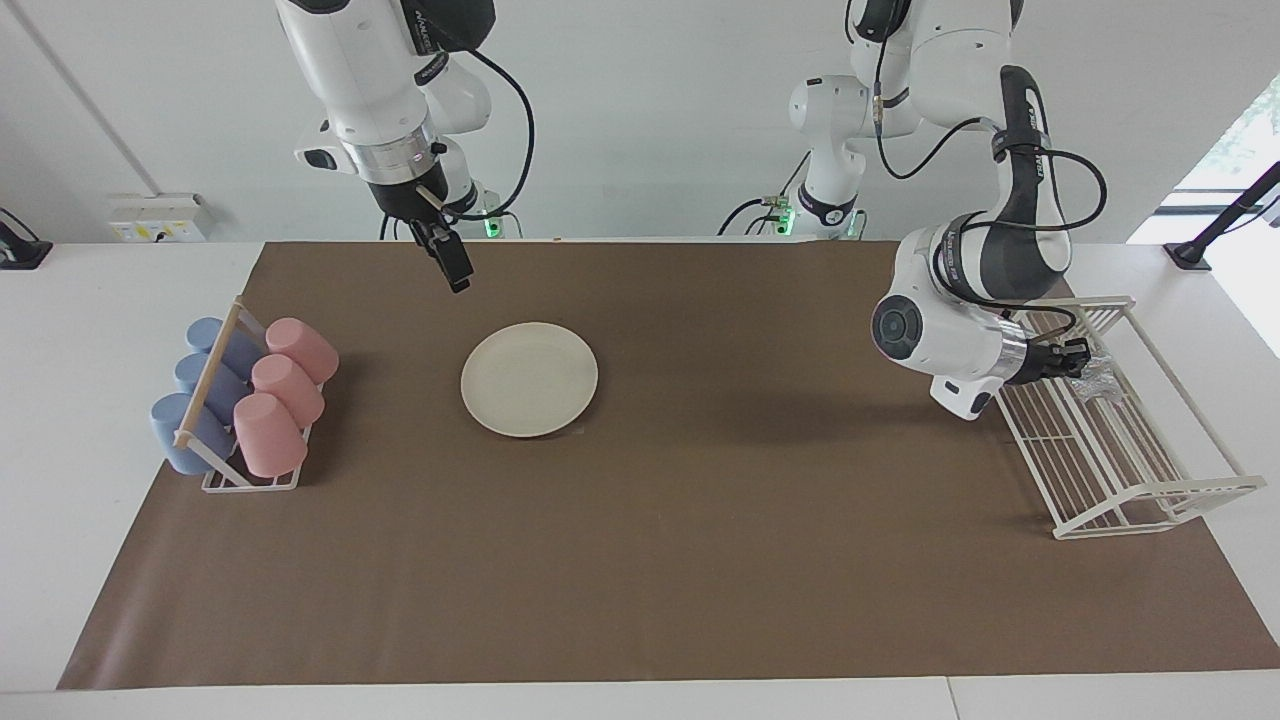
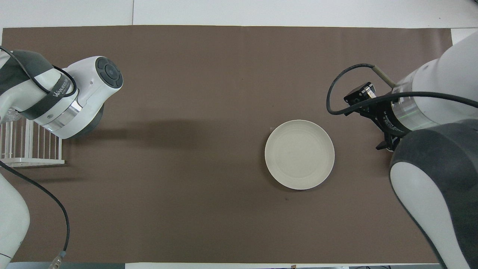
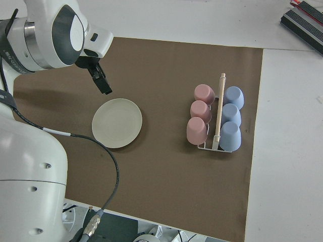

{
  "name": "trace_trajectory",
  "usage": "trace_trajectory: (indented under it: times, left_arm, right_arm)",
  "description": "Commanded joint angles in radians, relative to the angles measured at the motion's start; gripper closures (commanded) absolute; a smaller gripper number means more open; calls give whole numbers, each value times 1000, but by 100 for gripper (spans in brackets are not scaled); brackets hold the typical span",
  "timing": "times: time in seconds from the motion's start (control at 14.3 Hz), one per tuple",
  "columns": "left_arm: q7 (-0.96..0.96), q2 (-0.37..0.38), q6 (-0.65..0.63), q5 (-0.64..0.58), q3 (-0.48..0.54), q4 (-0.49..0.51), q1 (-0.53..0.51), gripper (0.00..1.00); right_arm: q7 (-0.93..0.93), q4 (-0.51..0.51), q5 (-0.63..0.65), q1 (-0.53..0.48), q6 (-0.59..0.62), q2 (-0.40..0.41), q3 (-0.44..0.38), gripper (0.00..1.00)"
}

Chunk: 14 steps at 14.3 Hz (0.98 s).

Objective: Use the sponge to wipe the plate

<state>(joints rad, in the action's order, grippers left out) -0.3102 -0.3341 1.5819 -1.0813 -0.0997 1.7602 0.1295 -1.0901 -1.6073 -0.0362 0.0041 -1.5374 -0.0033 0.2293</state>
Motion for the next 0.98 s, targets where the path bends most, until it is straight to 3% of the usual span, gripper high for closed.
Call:
trace_trajectory:
  times: [0.0,0.35,0.63,0.7,0.77,0.84,0.91]
  left_arm:
    - [-70,-2,9,-14,5,-13,6,100]
    - [-110,0,41,-5,5,-8,1,100]
    - [-110,1,44,-3,5,-4,-1,100]
    - [-110,1,47,-3,5,-4,-1,94]
    - [-110,1,49,-3,5,-2,-2,73]
    - [-112,1,49,-3,5,-2,-7,29]
    - [-112,1,52,-3,5,-2,-8,14]
  right_arm:
    - [265,-33,-8,-80,-7,-17,-2,0]
    - [769,-98,-4,-196,-18,-46,-2,0]
    - [985,-99,1,-219,-24,-44,-2,0]
    - [1033,-83,1,-220,-23,-38,-2,0]
    - [1070,-56,-1,-226,-17,-35,-2,0]
    - [1084,-34,-1,-233,-14,-32,-2,0]
    - [1101,-33,2,-246,-7,-33,-2,0]
